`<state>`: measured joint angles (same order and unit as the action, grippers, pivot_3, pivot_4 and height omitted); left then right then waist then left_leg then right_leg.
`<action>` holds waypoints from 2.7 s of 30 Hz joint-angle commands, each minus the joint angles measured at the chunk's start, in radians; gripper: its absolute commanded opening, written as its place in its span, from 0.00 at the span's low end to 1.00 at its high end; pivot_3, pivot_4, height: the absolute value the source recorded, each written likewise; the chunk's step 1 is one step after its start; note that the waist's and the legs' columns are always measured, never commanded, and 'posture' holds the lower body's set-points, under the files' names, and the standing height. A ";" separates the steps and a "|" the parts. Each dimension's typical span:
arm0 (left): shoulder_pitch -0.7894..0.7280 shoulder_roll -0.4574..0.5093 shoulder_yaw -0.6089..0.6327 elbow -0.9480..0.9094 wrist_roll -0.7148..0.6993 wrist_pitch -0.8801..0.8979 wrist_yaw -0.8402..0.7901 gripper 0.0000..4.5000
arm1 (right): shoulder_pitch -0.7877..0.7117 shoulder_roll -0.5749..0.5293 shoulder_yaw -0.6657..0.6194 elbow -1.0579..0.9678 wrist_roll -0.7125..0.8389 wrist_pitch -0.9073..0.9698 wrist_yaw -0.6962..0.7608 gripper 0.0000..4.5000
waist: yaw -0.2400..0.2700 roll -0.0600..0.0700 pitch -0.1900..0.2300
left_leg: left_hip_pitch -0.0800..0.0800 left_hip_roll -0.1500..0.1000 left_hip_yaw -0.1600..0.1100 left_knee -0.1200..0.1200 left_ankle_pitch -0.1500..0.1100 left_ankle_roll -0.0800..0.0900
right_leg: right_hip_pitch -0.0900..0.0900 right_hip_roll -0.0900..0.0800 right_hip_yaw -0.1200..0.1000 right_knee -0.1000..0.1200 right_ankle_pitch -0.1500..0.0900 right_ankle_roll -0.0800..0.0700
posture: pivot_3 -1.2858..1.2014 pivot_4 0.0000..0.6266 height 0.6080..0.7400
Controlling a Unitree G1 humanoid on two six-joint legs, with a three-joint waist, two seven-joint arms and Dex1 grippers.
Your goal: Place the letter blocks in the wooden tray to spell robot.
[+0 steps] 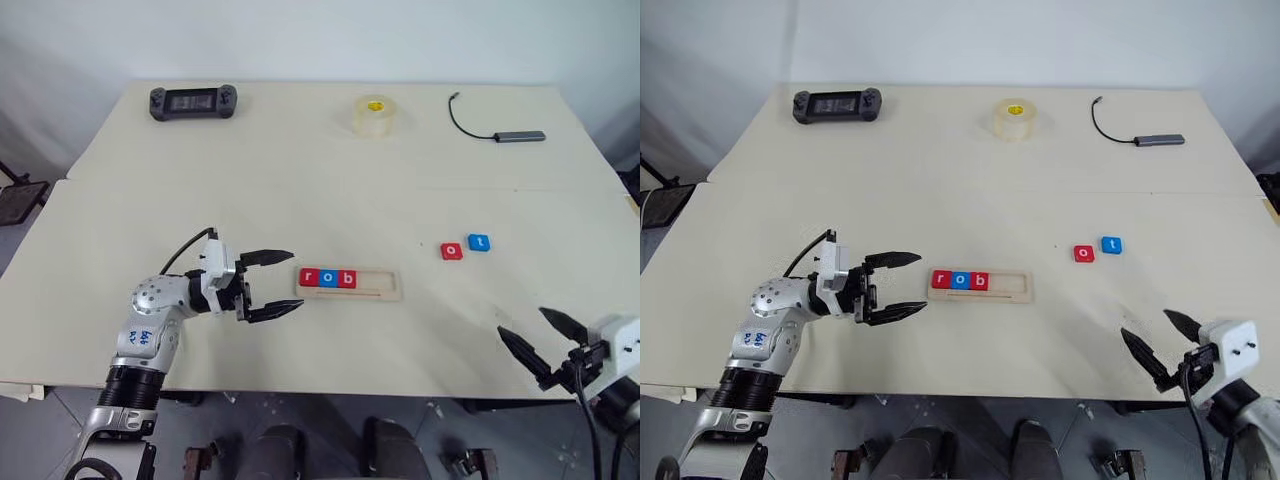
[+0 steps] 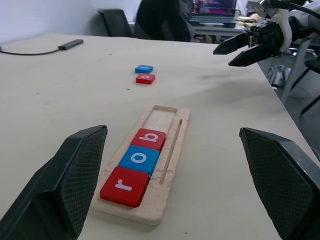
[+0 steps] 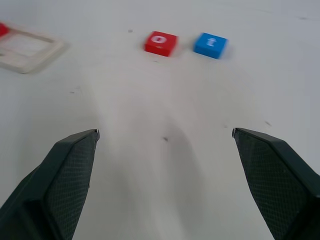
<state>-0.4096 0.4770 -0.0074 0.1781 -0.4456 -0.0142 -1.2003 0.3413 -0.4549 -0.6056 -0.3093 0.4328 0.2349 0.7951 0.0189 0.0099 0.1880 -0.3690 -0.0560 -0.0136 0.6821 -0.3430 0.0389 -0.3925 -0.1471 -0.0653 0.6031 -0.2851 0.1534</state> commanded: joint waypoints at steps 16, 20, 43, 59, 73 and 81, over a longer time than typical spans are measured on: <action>-0.001 -0.030 -0.002 -0.027 0.023 -0.046 0.024 1.00 | -0.717 -0.282 0.318 0.224 -0.057 0.617 -0.293 1.00 | 0.010 0.000 0.000 | -0.002 0.000 -0.001 0.001 0.001 0.001 | -0.002 -0.001 -0.001 0.001 0.000 -0.001 | 0.52 0.24 1.00; 0.007 -0.030 0.004 -0.039 0.025 -0.050 0.037 1.00 | -0.829 -0.288 0.376 0.257 -0.072 0.746 -0.328 1.00 | -0.001 0.001 0.000 | -0.004 -0.002 -0.002 0.001 0.001 0.002 | -0.003 -0.002 -0.002 0.001 0.000 0.000 | 0.52 0.24 1.00; 0.045 -0.027 0.000 -0.081 0.017 -0.034 0.054 1.00 | -0.851 -0.080 0.392 0.116 -0.094 0.980 -0.535 1.00 | 0.003 0.001 0.000 | -0.006 -0.002 -0.003 0.001 0.001 0.001 | -0.004 -0.002 -0.003 0.001 0.000 -0.001 | 0.52 0.24 1.00; 0.051 -0.030 -0.004 -0.096 0.014 -0.020 0.059 1.00 | -0.869 -0.009 0.374 0.124 -0.113 0.989 -0.597 0.32 | -0.011 0.001 0.000 | -0.005 -0.001 -0.003 0.001 0.001 0.001 | -0.004 -0.001 -0.003 0.002 0.000 -0.001 | 0.52 0.24 1.00; -0.014 -0.047 -0.031 -0.012 0.016 -0.020 -0.013 1.00 | -0.645 0.214 0.293 -0.457 -0.109 1.379 -0.704 0.32 | -0.018 0.001 0.000 | -0.006 -0.002 -0.003 0.000 0.001 0.001 | -0.006 -0.001 -0.002 0.004 0.000 -0.001 | 0.52 0.24 1.00; -0.008 -0.039 -0.024 -0.019 0.014 -0.013 -0.020 1.00 | -0.633 0.255 0.321 -0.472 -0.128 1.372 -0.704 0.63 | -0.021 0.001 0.000 | -0.005 -0.002 -0.002 0.000 0.001 0.001 | -0.007 -0.001 0.000 0.006 -0.001 -0.001 | 0.52 0.24 1.00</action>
<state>-0.4170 0.4323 -0.0403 0.1755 -0.4240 -0.0262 -1.2149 -0.2766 -0.1854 -0.2796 -0.7751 0.3051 1.6080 0.0768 -0.0020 0.0112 0.1877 -0.3738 -0.0580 -0.0160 0.6823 -0.3423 0.0400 -0.3992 -0.1478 -0.0647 0.6087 -0.2856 0.1524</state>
